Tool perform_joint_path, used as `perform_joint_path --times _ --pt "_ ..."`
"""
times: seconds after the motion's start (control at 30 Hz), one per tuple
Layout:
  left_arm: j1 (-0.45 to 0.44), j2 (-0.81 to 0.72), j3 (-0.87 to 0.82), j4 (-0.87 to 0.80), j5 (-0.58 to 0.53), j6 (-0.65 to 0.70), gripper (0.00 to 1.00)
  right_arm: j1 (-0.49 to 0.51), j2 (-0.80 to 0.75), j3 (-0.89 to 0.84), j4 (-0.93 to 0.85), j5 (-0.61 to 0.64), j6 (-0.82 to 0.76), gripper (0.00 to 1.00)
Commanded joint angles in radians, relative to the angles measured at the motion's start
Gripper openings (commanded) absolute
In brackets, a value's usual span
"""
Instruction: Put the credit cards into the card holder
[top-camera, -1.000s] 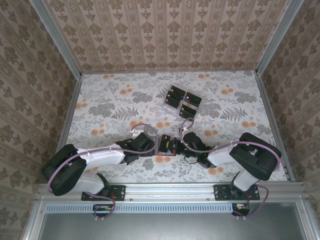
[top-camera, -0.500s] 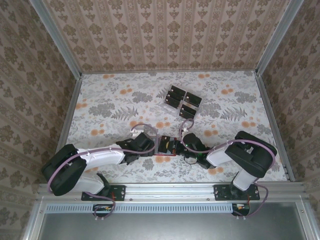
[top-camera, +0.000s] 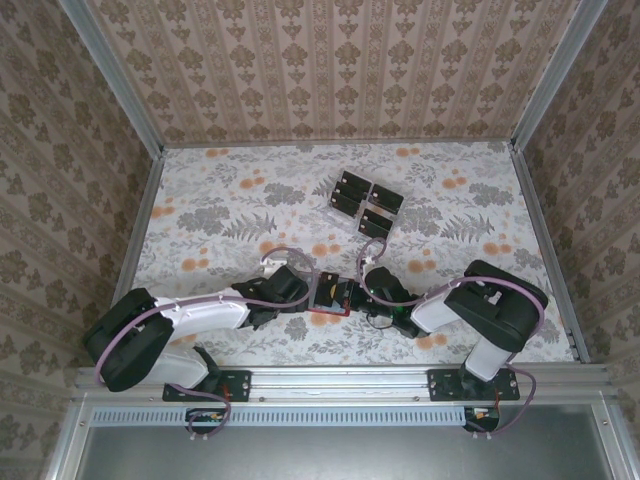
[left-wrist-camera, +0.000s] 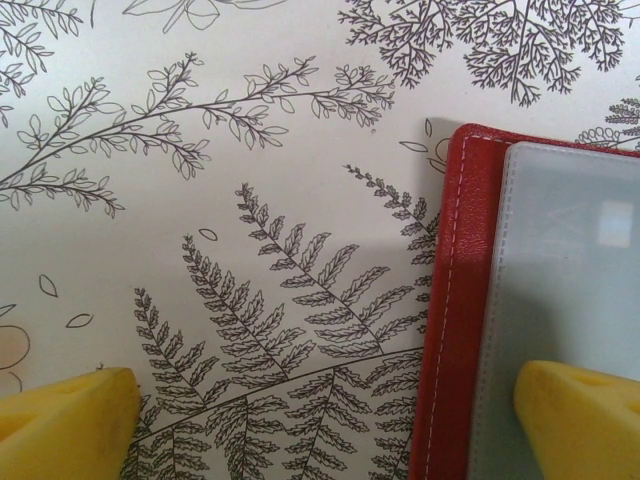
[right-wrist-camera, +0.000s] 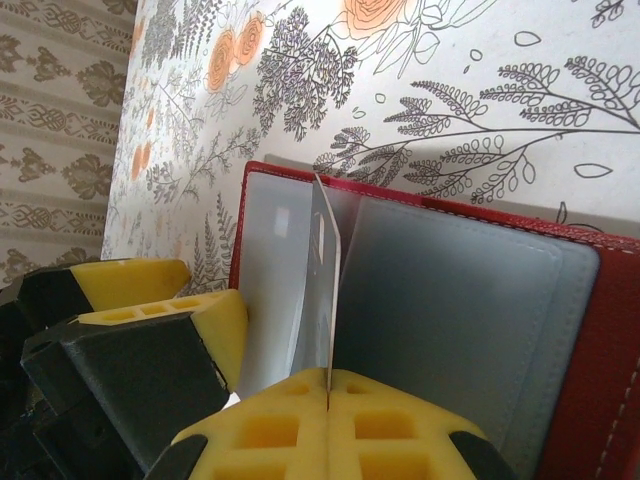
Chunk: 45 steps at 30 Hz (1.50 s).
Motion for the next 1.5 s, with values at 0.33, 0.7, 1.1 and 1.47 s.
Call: perform_joint_path --times 0.33,0.7,1.1,1.47 --pt "-0.011 -0.017 -0.035 -0.148 -0.029 -0.026 1.00 -0.001 -0.124 -0.018 -0.189 0.054 -0.077 0.00" --pt "-0.052 -0.068 -0.016 -0.185 -0.030 -0.046 1.00 -0.043 -0.129 -0.003 -0.267 0.014 -0.132 0.00" --pt "-0.053 -0.171 0.012 -0.178 -0.021 0.027 1.00 -0.066 -0.208 0.047 -0.333 -0.070 -0.178 0.00" --pt "-0.068 -0.127 -0.019 -0.069 0.031 0.038 1.00 -0.066 -0.239 0.082 -0.351 -0.090 -0.181 0.00"
